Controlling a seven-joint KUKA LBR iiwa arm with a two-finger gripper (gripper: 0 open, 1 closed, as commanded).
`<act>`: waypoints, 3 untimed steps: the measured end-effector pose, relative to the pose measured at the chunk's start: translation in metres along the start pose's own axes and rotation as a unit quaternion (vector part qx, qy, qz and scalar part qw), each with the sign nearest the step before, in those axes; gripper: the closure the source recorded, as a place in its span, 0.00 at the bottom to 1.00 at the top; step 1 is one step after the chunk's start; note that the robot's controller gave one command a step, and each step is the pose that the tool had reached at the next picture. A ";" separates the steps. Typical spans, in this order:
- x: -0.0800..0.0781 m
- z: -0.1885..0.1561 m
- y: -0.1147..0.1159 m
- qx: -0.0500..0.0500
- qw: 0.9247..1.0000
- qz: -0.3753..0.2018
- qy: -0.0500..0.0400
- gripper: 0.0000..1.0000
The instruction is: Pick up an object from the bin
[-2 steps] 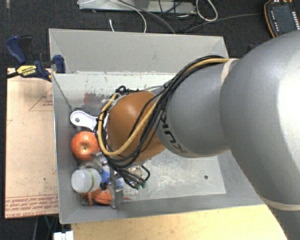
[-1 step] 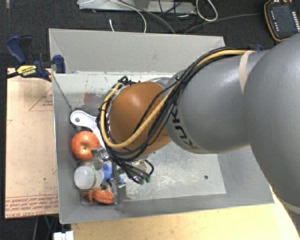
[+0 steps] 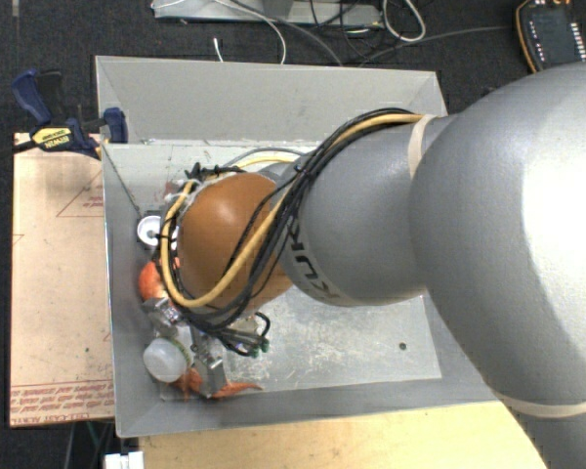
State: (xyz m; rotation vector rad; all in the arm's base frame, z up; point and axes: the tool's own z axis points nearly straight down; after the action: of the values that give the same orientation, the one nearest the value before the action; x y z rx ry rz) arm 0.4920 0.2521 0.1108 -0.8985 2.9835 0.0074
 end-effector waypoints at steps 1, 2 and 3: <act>0.010 0.037 -0.004 -0.003 0.996 -0.088 0.004 0.00; -0.006 0.035 -0.011 -0.002 0.998 -0.062 0.005 1.00; -0.006 0.035 -0.011 -0.002 0.998 -0.062 0.005 1.00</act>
Offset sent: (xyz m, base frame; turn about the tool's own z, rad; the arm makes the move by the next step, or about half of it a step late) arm 0.0127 -0.0069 -0.0408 -0.1266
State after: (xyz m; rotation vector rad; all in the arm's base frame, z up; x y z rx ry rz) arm 0.5038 0.2470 0.0760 -1.0852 2.9327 0.0057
